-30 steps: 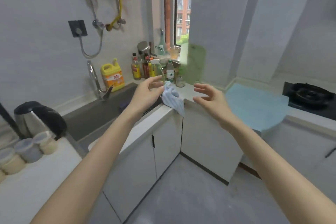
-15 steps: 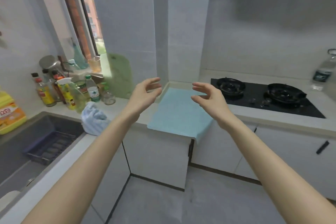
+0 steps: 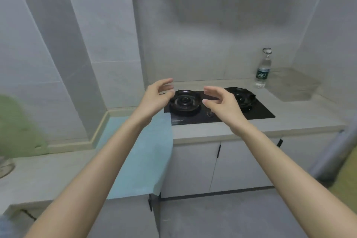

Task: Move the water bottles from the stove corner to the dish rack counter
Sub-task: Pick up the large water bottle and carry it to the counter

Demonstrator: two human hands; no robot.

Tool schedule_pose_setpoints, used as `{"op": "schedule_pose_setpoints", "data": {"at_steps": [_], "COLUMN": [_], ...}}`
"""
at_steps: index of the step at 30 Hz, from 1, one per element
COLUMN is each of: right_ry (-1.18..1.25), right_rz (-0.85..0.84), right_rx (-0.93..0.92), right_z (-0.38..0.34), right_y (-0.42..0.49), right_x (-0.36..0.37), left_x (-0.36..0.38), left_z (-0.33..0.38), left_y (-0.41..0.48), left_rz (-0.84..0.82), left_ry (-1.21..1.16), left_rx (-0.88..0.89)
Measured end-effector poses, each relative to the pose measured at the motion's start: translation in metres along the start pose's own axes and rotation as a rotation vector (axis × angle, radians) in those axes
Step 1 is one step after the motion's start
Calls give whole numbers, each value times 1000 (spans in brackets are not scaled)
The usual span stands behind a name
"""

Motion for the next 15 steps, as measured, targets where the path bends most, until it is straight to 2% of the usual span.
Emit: {"op": "schedule_pose_setpoints", "data": {"at_steps": [9,15], "right_ry": [-13,-25], "right_rz": [137,174], "right_rx": [45,35], "right_z": [79,129], "right_y": [100,167], "right_x": [-106,-191], "left_x": [148,252], "left_z": [20,38], "left_y": [106,164], "left_rz": [-129,-129], "left_ry": [3,-30], "left_rx": [63,75]}}
Point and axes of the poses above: each hand's wrist, its own y-axis towards the middle knuckle, its own x-axis out of the palm, z = x × y, the point moved 10 cm from there along y, towards the middle knuckle, and after that the axes turned 4 degrees about z, right-handed, at the moved point
